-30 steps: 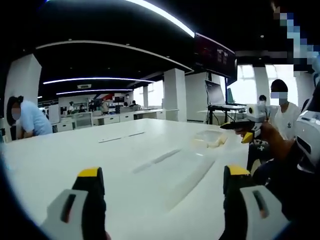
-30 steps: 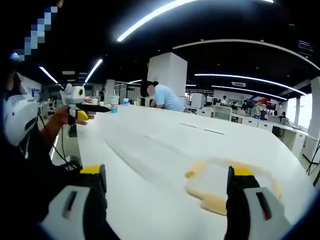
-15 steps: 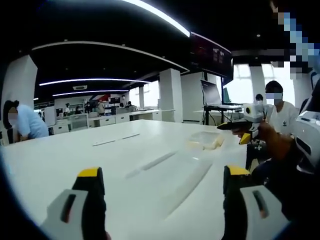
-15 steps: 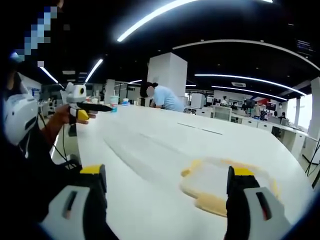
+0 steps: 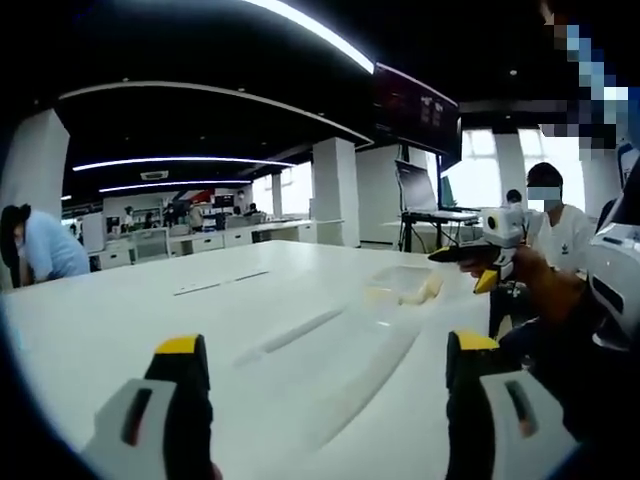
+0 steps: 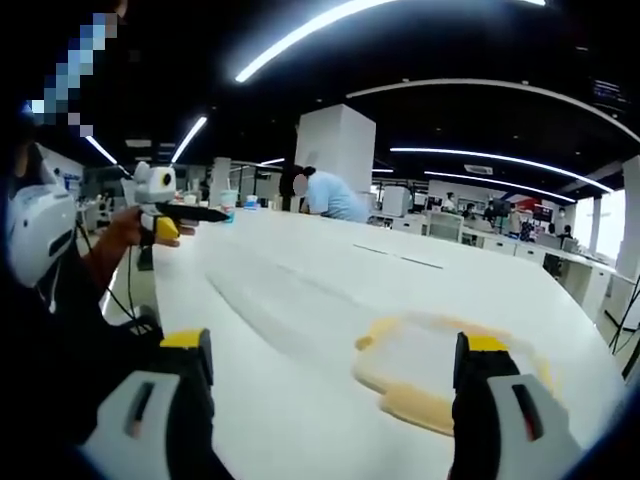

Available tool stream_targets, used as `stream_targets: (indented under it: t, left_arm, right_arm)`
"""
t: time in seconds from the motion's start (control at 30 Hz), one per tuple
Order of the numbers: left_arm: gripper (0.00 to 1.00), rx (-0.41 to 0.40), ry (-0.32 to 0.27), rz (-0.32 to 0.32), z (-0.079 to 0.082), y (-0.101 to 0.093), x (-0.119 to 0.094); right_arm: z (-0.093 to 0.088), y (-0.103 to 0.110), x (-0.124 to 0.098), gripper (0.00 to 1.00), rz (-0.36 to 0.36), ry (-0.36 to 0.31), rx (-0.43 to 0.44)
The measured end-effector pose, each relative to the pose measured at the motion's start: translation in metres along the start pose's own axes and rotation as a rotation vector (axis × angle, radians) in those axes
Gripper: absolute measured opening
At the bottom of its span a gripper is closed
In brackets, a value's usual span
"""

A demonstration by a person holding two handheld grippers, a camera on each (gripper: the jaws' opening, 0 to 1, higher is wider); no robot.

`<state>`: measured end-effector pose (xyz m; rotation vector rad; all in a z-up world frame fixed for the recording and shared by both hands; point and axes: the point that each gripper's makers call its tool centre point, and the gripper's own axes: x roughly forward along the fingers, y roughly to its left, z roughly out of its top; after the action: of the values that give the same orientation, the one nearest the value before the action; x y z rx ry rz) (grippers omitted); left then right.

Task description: Snap each plastic latch of the storage box into its locked position after aligning the lid with the box until every specified latch is closed and the lid sits flush.

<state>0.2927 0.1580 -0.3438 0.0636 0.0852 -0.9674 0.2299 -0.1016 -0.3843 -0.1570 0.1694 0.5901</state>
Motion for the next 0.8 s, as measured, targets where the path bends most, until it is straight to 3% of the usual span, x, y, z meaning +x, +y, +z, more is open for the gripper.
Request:
stream_targets:
  t: [0.17, 0.4, 0.7, 0.8]
  left_arm:
    - [0.99, -0.051, -0.033, -0.03, 0.007, -0.006, 0.006]
    - [0.96, -0.032, -0.07, -0.019, 0.013, -0.006, 0.014]
    - [1.0, -0.014, -0.037, -0.046, 0.007, -0.013, 0.022]
    - [1.0, -0.024, -0.018, -0.081, -0.001, -0.022, 0.027]
  right_arm:
    - [-0.002, -0.004, -0.001, 1.0, 0.0, 0.003, 0.001]
    - [-0.004, -0.007, -0.002, 1.0, 0.0, -0.004, 0.006]
    - [-0.006, -0.013, -0.004, 1.0, -0.009, -0.006, 0.012]
    - [-0.008, -0.015, -0.005, 1.0, -0.009, 0.002, 0.017]
